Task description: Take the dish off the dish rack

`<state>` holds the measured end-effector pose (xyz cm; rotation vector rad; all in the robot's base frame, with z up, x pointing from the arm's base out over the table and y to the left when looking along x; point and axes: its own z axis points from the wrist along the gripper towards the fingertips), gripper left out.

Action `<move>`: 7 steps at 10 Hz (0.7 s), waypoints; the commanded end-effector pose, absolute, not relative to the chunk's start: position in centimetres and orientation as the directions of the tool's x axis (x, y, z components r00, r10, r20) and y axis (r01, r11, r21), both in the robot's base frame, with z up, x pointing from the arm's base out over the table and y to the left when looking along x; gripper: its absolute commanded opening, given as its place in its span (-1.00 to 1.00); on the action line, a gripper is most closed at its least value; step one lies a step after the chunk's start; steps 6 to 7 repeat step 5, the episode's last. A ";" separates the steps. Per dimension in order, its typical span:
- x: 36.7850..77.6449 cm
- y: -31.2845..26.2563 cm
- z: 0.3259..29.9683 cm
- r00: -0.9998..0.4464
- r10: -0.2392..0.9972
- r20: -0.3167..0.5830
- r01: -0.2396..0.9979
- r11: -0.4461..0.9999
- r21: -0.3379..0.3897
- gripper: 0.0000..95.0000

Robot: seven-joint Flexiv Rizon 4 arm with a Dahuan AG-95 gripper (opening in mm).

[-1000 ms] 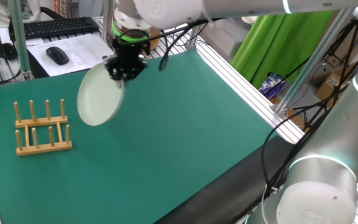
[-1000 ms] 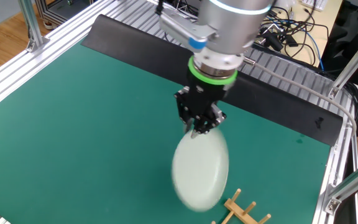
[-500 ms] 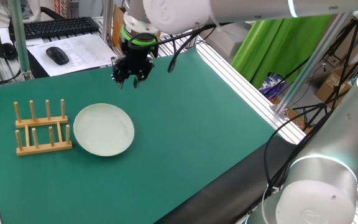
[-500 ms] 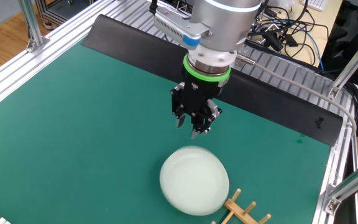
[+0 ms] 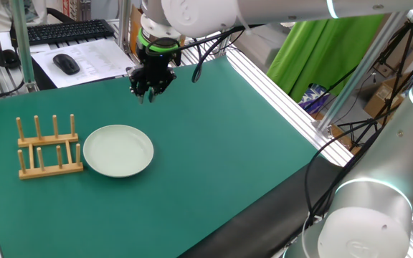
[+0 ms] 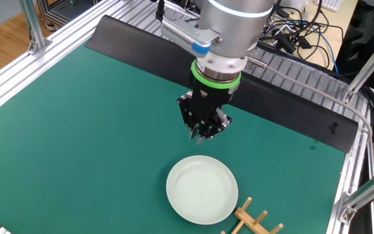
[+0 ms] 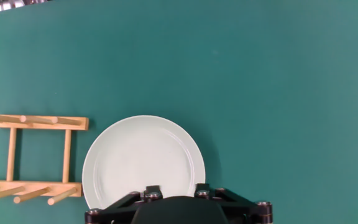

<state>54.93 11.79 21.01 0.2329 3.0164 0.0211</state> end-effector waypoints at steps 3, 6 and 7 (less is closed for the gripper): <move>55.0 11.9 21.0 -0.978 0.170 -0.118 0.169 0.985 0.019 -1.00; 55.1 11.9 20.8 -0.977 0.180 -0.113 0.179 0.984 0.019 -1.00; 55.1 11.9 20.8 -0.977 0.180 -0.113 0.179 0.984 0.019 -1.00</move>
